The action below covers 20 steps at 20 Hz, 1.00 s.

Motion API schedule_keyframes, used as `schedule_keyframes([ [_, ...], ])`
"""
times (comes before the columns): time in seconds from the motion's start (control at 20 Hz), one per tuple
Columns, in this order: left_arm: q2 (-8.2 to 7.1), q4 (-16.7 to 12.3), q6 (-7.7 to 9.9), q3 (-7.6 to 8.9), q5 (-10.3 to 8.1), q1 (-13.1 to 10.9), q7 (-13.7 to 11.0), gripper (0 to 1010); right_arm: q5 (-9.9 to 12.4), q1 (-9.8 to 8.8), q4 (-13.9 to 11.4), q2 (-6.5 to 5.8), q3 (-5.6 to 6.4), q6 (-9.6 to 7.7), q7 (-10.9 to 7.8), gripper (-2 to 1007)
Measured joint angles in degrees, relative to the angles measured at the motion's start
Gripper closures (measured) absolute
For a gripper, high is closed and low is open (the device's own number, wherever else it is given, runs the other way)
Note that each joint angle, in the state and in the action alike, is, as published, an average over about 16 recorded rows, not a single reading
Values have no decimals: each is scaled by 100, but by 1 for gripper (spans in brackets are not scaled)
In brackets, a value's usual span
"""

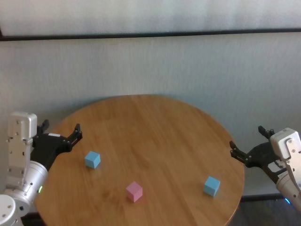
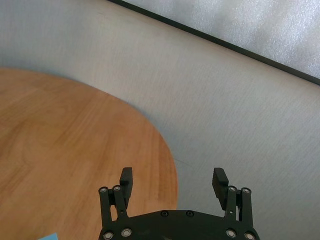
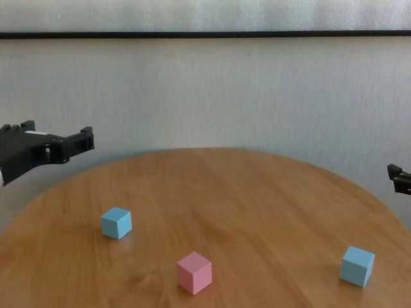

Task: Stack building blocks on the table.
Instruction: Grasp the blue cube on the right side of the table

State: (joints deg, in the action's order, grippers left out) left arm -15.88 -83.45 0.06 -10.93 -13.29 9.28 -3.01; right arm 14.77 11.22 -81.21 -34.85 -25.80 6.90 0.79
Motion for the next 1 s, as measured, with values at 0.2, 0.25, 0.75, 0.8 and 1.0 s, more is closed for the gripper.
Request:
schedule_keyframes([
  [0.2,26,7,-82,19,45,-22,46,10,90,-65,-105,-62,17,-51,-194,1],
  [0.25,26,8,-81,18,46,-21,44,10,120,-85,-140,-83,20,-77,-258,1],
  [0.75,-1,15,0,-27,28,10,13,10,551,-308,-536,-332,30,-739,-1099,1],
  [0.8,-2,15,5,-30,26,12,12,10,584,-322,-558,-350,27,-814,-1177,1],
  [1.0,-8,17,22,-40,22,18,6,10,659,-342,-587,-394,3,-1066,-1440,1],
])
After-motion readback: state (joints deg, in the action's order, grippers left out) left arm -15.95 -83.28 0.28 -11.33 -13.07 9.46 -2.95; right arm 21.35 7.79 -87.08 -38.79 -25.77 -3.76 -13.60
